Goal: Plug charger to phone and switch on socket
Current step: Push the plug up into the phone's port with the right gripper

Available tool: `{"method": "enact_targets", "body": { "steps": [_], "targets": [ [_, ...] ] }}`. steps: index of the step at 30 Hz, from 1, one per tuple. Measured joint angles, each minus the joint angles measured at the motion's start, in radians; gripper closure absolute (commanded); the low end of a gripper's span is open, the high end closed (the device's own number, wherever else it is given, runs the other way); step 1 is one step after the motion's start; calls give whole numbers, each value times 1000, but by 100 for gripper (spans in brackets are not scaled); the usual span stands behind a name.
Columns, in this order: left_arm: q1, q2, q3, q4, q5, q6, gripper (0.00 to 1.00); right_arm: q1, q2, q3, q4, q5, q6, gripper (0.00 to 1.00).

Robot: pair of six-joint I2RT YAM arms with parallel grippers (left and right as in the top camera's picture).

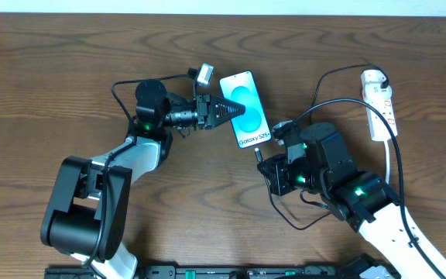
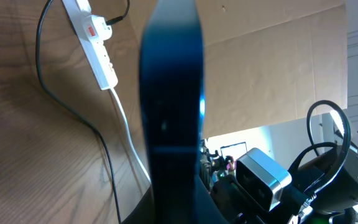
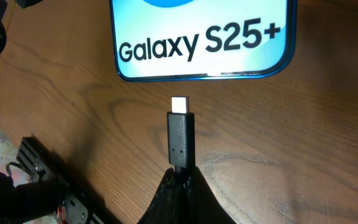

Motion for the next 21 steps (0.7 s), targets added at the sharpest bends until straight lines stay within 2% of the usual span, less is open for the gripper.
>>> {"method": "enact_targets", "body": {
  "steps": [21],
  "targets": [
    [0, 0, 0, 0, 0, -8, 92, 0, 0, 0, 20, 25, 0, 99]
  ]
}}
